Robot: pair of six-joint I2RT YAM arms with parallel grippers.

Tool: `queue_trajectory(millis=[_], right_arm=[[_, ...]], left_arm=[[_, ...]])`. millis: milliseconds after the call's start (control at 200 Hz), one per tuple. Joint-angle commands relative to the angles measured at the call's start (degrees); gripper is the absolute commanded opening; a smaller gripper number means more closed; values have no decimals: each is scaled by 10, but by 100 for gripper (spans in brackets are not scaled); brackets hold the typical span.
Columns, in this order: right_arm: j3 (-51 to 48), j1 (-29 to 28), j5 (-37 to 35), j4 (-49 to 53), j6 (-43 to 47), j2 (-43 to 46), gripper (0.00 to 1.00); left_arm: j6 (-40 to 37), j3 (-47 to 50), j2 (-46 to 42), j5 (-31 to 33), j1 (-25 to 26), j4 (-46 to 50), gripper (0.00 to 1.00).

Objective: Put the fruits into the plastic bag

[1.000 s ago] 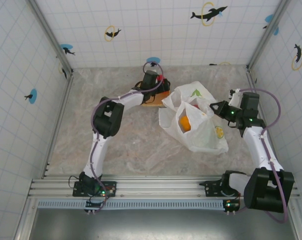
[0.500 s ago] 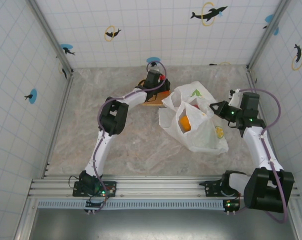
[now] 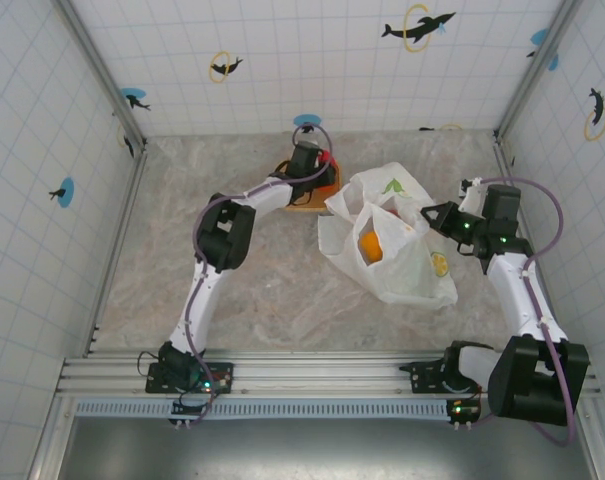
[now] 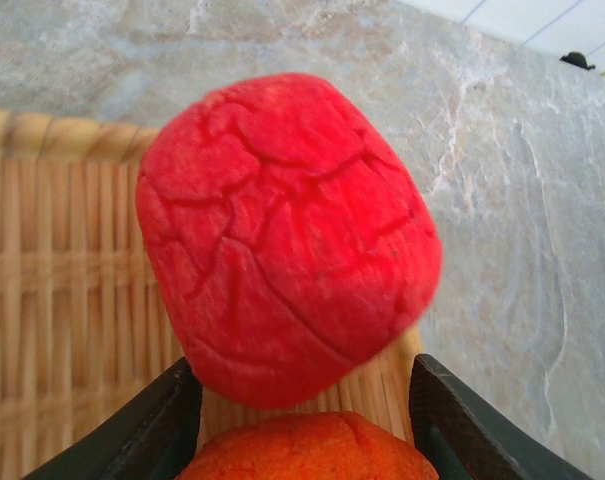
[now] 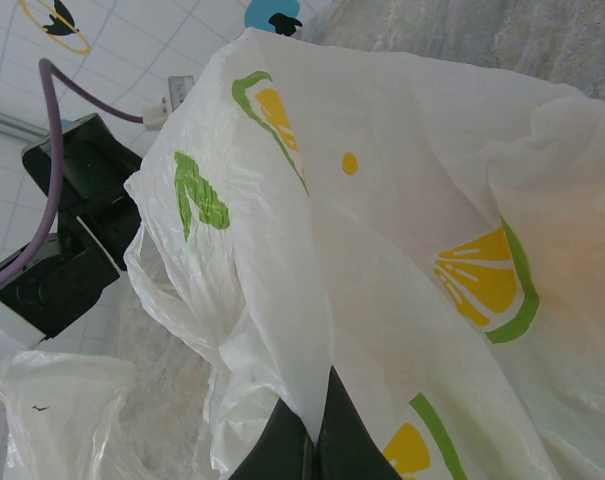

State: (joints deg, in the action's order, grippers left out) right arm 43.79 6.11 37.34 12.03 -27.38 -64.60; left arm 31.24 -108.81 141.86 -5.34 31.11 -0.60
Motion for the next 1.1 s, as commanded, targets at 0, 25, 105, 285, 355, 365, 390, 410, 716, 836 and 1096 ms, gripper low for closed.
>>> queue_trajectory(millis=[0, 25, 105, 285, 355, 365, 390, 410, 716, 836, 1096], right_arm=[[-7, 3, 4, -9, 1, 6, 0], [-7, 3, 4, -9, 1, 5, 0], [-9, 3, 4, -8, 3, 7, 0], [-12, 3, 5, -13, 2, 6, 0], [-10, 4, 5, -13, 2, 5, 0], [-10, 4, 5, -14, 3, 5, 0], [-10, 4, 5, -13, 3, 4, 0], [-10, 3, 5, -14, 2, 4, 0], [-9, 2, 7, -28, -8, -2, 0], [-9, 0, 7, -27, -11, 3, 0], [-18, -1, 4, -16, -12, 29, 0]], left_arm=[[-21, 55, -90, 0, -3, -17, 52], [-23, 73, -106, 1, -3, -22, 52], [-24, 140, -157, 4, -3, -43, 52], [-13, 323, -302, 3, -5, -105, 52], [-13, 384, -359, 3, -5, -107, 52], [-13, 393, -367, 3, -5, -107, 52], [-13, 415, -388, 3, -6, -108, 52], [-12, 429, -403, 2, -5, -107, 52], [10, 571, -543, -58, 42, -135, 51], [-5, 540, -505, -71, 84, -140, 50], [-30, 421, -386, -98, 141, -123, 50]])
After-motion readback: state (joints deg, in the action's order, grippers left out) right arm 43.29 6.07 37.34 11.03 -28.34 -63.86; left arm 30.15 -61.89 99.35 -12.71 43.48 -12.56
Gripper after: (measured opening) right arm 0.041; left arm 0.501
